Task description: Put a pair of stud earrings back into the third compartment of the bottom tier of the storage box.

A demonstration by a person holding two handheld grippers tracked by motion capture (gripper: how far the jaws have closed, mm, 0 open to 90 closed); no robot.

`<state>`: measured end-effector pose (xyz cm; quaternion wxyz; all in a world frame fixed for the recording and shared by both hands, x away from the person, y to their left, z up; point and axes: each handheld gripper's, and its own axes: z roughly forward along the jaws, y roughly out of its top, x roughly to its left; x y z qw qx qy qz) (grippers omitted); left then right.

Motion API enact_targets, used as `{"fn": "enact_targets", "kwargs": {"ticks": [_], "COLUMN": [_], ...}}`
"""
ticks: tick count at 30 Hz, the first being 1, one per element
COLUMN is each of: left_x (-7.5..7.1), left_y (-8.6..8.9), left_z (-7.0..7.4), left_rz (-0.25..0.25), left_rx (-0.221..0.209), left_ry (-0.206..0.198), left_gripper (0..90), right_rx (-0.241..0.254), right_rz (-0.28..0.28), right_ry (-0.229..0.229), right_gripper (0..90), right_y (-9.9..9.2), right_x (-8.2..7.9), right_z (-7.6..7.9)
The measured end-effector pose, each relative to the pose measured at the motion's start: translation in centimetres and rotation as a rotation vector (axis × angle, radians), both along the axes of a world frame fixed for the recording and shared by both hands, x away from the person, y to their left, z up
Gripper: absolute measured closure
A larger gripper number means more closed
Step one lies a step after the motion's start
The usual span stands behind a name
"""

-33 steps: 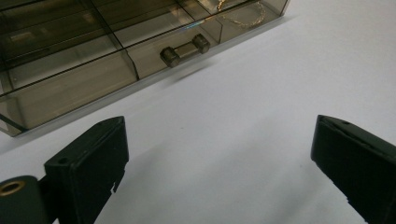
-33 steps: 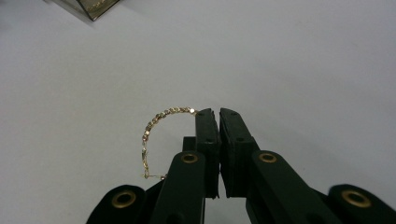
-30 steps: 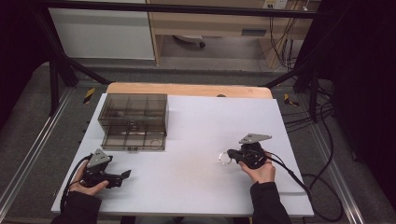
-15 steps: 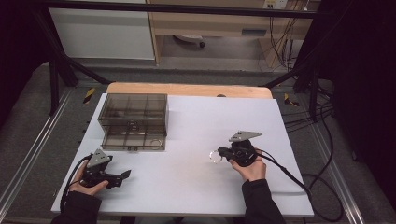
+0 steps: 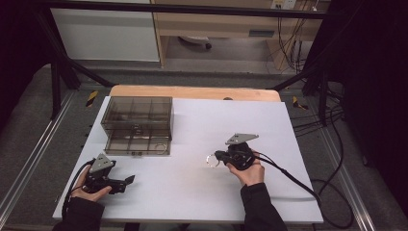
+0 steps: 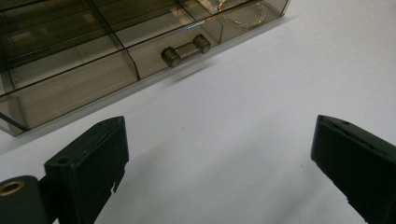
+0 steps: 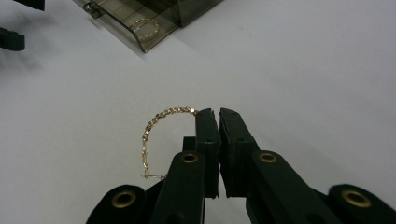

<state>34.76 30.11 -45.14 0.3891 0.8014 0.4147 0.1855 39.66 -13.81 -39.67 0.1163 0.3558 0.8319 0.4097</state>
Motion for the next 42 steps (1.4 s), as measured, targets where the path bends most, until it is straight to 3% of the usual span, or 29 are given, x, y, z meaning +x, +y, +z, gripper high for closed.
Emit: {"fn": "enact_targets", "kwargs": {"ticks": [42], "left_x": [0.0], "left_y": [0.1], "left_z": [0.0], "left_rz": [-0.002], "left_rx": [0.000], "left_ry": [0.000], "left_gripper": [4.2], "right_rx": [0.000], "right_rz": [0.078], "right_ry": [-0.014], "right_gripper": [86.9], "right_y": [7.6], "right_x": [1.9], "right_z": [0.6]}}
